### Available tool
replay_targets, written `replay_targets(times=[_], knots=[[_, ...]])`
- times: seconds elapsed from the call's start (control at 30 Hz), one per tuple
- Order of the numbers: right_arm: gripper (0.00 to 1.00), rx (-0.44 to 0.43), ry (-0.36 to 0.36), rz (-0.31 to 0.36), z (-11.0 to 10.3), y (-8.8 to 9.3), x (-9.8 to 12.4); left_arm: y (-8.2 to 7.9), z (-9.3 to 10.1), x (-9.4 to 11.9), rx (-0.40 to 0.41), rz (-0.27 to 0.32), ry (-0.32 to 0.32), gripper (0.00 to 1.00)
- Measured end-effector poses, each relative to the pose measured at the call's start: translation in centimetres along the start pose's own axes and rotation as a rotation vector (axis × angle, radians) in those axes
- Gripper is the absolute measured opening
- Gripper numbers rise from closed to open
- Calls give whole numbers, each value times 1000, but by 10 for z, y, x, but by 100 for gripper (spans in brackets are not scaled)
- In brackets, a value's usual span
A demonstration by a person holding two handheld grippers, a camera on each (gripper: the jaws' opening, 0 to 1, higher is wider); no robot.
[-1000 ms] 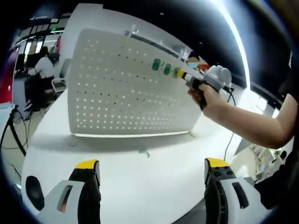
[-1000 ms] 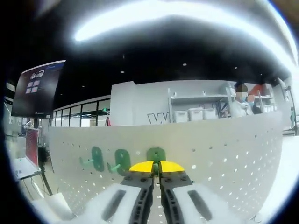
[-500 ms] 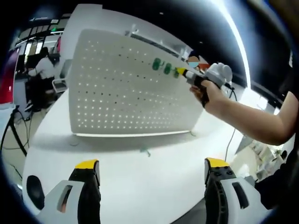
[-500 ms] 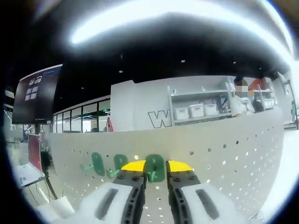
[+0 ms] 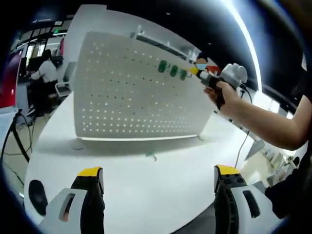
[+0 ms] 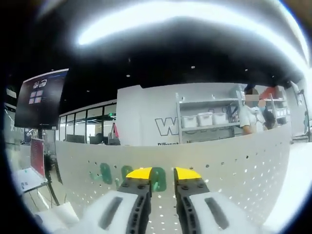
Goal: Insert the hook assembly into the mounting plate slot until the hook locks in place.
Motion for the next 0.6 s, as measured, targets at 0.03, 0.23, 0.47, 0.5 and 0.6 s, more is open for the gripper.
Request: replay_targets(times=[0.03,0.23,0.47,0.5,0.6], knots=[[14,2,1,-2,0,0,2,0,0,1,-1,-2,0,95],[15,-11,-27,7,5,1,16,0,2,4,0,5,9,96],[15,26,-28,-21,9,9,33,3,4,8,-1,9,2,95],[15,27,-28,-24,9,11,34,4,5,9,-1,8,1,96],[14,3,-43,-25,11,16,41,7,7,11,-2,3,2,95]])
Point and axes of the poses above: the point that each gripper's makers call its tool centre point, and the gripper's own axes: x roughly backward along the fingers, z roughly to its right, y roughly out of its underside, the point moved 8 cm from there along x, roughly backward along the fingers, and after that the axes turned 13 degrees about -z, right-handed, at the moved point
